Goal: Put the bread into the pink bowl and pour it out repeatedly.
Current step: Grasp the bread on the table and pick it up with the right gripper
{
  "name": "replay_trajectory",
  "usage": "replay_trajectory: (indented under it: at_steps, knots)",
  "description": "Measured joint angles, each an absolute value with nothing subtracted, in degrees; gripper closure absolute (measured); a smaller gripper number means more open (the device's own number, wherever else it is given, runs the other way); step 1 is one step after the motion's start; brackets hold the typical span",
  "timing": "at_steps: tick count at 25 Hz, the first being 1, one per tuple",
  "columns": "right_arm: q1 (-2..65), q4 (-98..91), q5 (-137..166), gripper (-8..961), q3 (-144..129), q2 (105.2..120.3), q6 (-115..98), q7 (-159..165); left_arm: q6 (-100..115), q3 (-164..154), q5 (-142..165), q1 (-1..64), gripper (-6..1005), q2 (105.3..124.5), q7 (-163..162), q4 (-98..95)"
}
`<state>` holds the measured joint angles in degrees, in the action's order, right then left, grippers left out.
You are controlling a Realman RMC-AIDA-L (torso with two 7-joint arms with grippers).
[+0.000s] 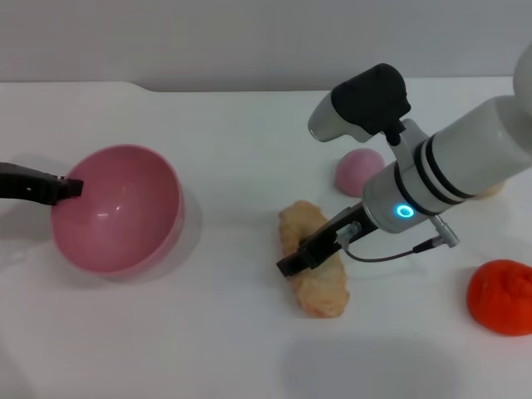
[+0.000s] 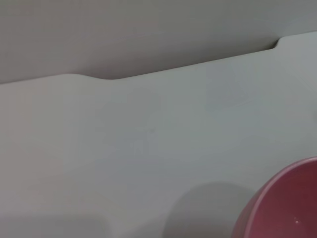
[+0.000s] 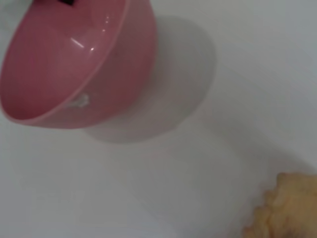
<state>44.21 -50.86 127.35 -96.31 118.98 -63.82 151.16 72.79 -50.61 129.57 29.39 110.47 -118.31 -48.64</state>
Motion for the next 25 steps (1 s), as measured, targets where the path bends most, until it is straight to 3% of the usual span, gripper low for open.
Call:
replay_trajectory:
  at_steps: [17,23,25]
  knots:
    - [40.64,-52.45,130.17,419,-97.13,119.07,-59.7,150.95,72.86,-50.69,129.55,29.49,954,111.3,-118.3,-48.97]
    - [39.36,-54.28,130.22,643,-98.07,119.05,-57.87,150.82,72.71,-50.7,129.54,29.54,954,111.35,-118.3,-48.96]
    - [39.35,-54.36,130.22,678,-98.07,119.01,-57.74,150.82,72.65,-50.7,129.55,29.54,954,111.36,-118.32,-48.99]
